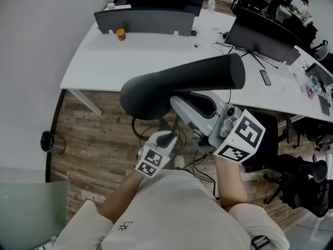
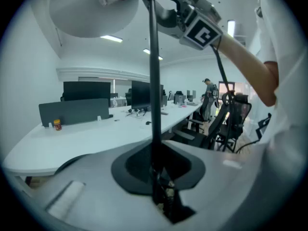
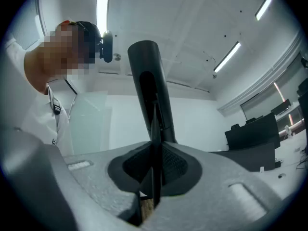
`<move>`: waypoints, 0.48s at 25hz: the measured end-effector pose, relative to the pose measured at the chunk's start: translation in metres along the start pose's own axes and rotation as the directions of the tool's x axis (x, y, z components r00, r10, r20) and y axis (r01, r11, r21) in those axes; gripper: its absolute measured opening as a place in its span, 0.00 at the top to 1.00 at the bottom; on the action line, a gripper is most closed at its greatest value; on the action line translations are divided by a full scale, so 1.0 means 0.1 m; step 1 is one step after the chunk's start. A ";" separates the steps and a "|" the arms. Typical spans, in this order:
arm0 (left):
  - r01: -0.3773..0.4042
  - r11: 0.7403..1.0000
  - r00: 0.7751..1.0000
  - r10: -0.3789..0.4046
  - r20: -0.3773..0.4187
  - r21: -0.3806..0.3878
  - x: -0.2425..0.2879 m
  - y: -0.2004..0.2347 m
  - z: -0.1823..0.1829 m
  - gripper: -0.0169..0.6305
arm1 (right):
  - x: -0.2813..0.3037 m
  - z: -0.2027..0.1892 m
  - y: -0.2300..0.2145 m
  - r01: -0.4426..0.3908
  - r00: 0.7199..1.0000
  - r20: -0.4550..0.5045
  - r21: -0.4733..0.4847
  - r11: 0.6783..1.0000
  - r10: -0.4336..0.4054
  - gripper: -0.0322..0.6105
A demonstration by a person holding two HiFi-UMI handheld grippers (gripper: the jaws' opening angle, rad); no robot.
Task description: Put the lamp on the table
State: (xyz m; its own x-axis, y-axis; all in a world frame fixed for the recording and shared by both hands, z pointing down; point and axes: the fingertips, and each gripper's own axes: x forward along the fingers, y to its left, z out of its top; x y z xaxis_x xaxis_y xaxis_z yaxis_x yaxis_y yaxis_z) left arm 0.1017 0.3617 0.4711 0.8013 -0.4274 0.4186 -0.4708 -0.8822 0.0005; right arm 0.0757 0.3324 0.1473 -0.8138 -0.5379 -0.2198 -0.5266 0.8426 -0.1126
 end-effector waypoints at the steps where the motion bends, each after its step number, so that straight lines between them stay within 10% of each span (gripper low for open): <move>1: 0.001 1.000 1.000 -0.001 0.001 0.002 -0.01 0.00 0.00 0.90 | 0.00 0.01 0.01 0.000 1.000 0.002 0.000 1.000 0.000 0.89; 12: -0.013 0.999 1.000 0.012 0.024 0.037 -0.02 0.09 0.10 0.90 | 0.04 0.09 -0.01 -0.003 1.000 0.026 0.003 1.000 0.003 0.89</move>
State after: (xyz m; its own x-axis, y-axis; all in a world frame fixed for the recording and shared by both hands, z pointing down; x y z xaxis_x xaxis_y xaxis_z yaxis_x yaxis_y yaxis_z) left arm 0.0995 0.3532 0.4610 0.8042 -0.4430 0.3962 -0.4674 -0.8832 -0.0389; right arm 0.0751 0.3293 0.1381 -0.8088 -0.5345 -0.2452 -0.5233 0.8444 -0.1145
